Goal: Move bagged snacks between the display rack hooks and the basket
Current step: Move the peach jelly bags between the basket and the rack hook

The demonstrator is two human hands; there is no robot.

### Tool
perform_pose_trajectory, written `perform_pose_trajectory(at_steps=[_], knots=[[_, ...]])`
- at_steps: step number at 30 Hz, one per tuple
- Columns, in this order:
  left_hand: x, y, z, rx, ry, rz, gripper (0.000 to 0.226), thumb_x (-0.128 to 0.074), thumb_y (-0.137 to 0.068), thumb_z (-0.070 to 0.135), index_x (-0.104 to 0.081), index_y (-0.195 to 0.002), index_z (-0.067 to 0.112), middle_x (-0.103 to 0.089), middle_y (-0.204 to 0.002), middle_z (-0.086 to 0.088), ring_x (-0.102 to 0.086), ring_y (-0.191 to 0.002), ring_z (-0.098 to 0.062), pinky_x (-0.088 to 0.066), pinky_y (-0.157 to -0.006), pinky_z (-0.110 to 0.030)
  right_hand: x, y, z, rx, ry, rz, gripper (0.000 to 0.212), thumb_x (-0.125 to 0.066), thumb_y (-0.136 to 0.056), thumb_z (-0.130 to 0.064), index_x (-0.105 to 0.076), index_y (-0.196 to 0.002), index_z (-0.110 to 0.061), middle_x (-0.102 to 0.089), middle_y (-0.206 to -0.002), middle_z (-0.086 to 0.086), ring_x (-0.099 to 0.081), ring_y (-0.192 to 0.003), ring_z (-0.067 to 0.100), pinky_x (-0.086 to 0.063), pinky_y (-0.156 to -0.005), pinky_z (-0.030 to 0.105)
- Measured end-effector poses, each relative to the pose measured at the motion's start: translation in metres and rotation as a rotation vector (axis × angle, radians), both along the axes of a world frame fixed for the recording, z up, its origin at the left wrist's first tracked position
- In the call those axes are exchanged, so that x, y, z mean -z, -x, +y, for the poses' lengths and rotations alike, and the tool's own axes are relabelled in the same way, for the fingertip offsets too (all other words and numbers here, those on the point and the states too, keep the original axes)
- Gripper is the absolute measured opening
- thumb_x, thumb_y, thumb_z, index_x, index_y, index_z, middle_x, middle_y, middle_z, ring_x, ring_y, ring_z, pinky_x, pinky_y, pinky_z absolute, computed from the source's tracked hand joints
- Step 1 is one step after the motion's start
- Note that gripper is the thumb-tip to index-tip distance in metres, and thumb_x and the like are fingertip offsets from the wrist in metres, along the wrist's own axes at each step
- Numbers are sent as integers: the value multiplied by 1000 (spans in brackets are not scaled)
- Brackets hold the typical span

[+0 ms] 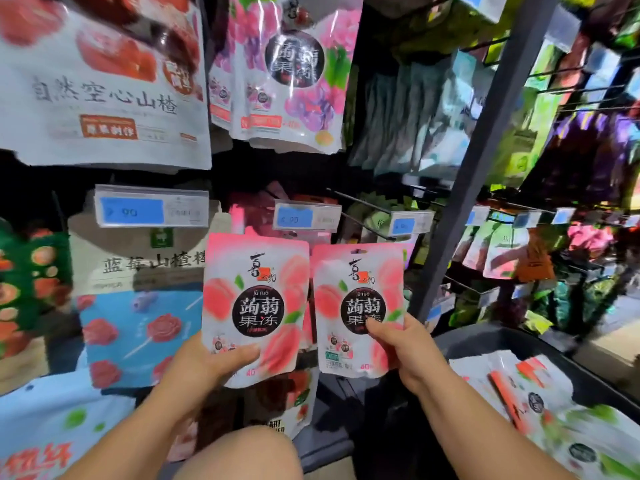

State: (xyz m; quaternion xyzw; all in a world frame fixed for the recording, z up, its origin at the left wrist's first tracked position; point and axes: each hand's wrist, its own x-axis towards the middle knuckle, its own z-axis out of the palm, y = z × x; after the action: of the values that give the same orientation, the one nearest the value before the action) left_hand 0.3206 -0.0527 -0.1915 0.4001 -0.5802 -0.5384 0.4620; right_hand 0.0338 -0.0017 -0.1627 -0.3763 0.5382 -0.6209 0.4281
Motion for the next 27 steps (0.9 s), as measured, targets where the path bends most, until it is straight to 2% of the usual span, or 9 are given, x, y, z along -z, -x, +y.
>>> perform_pose_trajectory(at_steps=[2, 4, 6, 8, 10, 12, 16, 20, 27], knots=[[-1, -11, 6, -35, -33, 10, 24, -82, -70, 3, -64, -80, 14, -62, -51, 10, -54, -43, 2, -43, -45, -14, -1, -13, -9, -57, -8, 6, 46, -80, -63, -10, -65, -106, -1, -76, -92, 15, -74, -79, 26, -58, -65, 32], [-3, -21, 14, -43, -84, 29, 25, -76, -73, -2, -62, -65, 18, -50, -41, 11, -45, -36, 2, -40, -45, -18, -1, -24, -19, -109, -14, -1, 32, -76, -77, 0, -64, -107, 0, -76, -90, 15, -74, -76, 25, -57, -60, 30], [1, -33, 12, -57, -62, 66, 30, -86, -53, 4, -71, -63, 28, -58, -46, 9, -51, -41, 2, -45, -48, -18, -3, -34, -26, -137, -20, -7, 20, -65, -86, 5, -64, -104, -3, -76, -87, 12, -74, -73, 23, -57, -57, 29], [10, -45, 8, -57, -22, 94, 42, -88, -47, 17, -75, -86, 23, -74, -74, 1, -68, -63, -6, -52, -61, -21, -5, -43, -34, -174, -24, -10, 20, -62, -88, 4, -63, -106, -5, -77, -89, 11, -74, -76, 22, -58, -59, 30], [14, -53, 8, -99, 8, 99, 64, -92, -48, 29, -69, -106, 14, -77, -93, -1, -72, -82, -13, -54, -69, -24, -6, -50, -40, -188, -26, -8, 21, -61, -90, 2, -63, -110, -5, -77, -91, 11, -74, -78, 22, -58, -60, 30], [17, -60, 7, -101, 9, 119, 71, -93, -45, 31, -68, -108, 11, -77, -94, -1, -73, -81, -12, -55, -67, -20, -5, -55, -46, -193, -27, -8, 22, -62, -90, 1, -62, -112, -4, -77, -93, 11, -74, -79, 24, -58, -62, 31], [22, -65, 3, -107, 4, 153, 99, -93, -22, 57, -69, -106, 11, -76, -99, -8, -73, -88, -21, -56, -77, -35, -4, -63, -55, -210, -33, -5, 21, -63, -90, -3, -62, -111, -5, -76, -98, 13, -74, -84, 26, -59, -66, 35], [22, -63, -2, -87, 8, 178, 88, -95, -24, 47, -71, -102, 15, -76, -99, -7, -73, -91, -23, -58, -66, -22, -8, -67, -61, -199, -43, 19, 17, -64, -91, -7, -63, -108, -7, -76, -97, 12, -74, -85, 27, -59, -72, 40], [19, -57, -5, -105, 7, 200, 97, -94, -22, 57, -70, -106, 16, -76, -100, -6, -72, -91, -21, -57, -73, -29, -10, -70, -64, -181, -59, 43, 23, -68, -90, -11, -62, -111, -5, -75, -100, 15, -73, -91, 34, -58, -83, 52]])
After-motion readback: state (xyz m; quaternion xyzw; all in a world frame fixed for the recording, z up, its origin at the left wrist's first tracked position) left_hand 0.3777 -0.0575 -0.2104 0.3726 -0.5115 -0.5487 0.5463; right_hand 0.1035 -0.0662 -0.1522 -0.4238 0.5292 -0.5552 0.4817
